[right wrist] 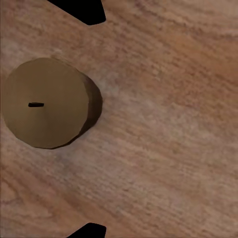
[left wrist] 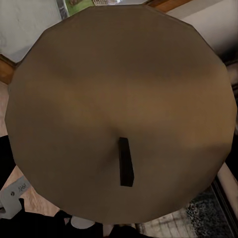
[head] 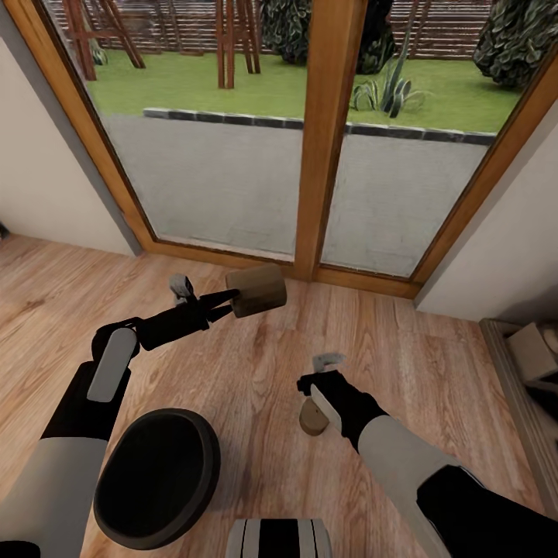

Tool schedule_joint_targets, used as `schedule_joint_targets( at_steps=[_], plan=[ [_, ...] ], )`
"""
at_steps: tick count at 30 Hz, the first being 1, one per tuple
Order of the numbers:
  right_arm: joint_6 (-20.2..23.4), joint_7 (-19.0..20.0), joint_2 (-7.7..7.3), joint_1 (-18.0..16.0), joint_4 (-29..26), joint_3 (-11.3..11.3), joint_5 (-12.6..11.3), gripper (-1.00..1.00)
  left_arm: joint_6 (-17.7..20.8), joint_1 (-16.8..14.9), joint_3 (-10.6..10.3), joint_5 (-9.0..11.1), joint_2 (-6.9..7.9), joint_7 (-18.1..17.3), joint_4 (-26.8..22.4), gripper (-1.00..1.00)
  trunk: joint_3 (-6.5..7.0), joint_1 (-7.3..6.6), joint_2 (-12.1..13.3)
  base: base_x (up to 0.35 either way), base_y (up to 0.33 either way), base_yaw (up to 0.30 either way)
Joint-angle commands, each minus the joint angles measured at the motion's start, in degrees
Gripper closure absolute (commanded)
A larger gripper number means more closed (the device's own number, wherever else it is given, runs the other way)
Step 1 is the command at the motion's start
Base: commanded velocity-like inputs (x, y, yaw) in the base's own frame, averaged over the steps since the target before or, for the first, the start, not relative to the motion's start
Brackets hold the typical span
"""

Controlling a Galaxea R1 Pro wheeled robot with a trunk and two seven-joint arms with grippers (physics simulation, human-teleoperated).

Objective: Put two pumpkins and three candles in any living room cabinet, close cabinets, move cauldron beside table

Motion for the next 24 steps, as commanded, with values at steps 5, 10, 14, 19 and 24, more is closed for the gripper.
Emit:
schedule_joint_targets(
  at_steps=[5,10,14,19,24],
  plan=[
    [-0.03,-0.28,0.10,0.13,0.31,2.47,-0.09,-1.00,0.02,0.00,0.02,0.08,-0.04,-0.01,-0.02,1.00,0.00,0.00,0.00,0.000,0.000,0.018],
    [0.32,-0.40,0.11,0.32,1.55,2.73,-0.19,-1.00,0.02,0.00,-0.06,0.08,-0.22,0.03,-0.09,1.00,0.00,0.00,0.00,0.000,0.000,0.001],
    [1.85,-0.52,0.28,0.27,2.34,2.76,-0.25,-1.00,0.02,0.00,-0.07,0.08,-0.26,0.16,-0.11,1.00,0.00,0.00,0.00,0.000,0.000,0.000],
    [2.63,-0.13,0.35,0.25,2.67,2.76,-0.36,-1.00,0.02,0.00,-0.07,0.08,-0.26,0.14,-0.11,1.00,0.00,0.00,0.00,0.000,0.000,0.000],
    [2.55,-0.04,0.35,0.25,2.69,2.75,-0.33,-1.00,0.02,0.00,-0.07,0.08,-0.25,0.10,-0.11,1.00,0.00,0.00,0.00,0.000,0.000,0.000]
  ],
)
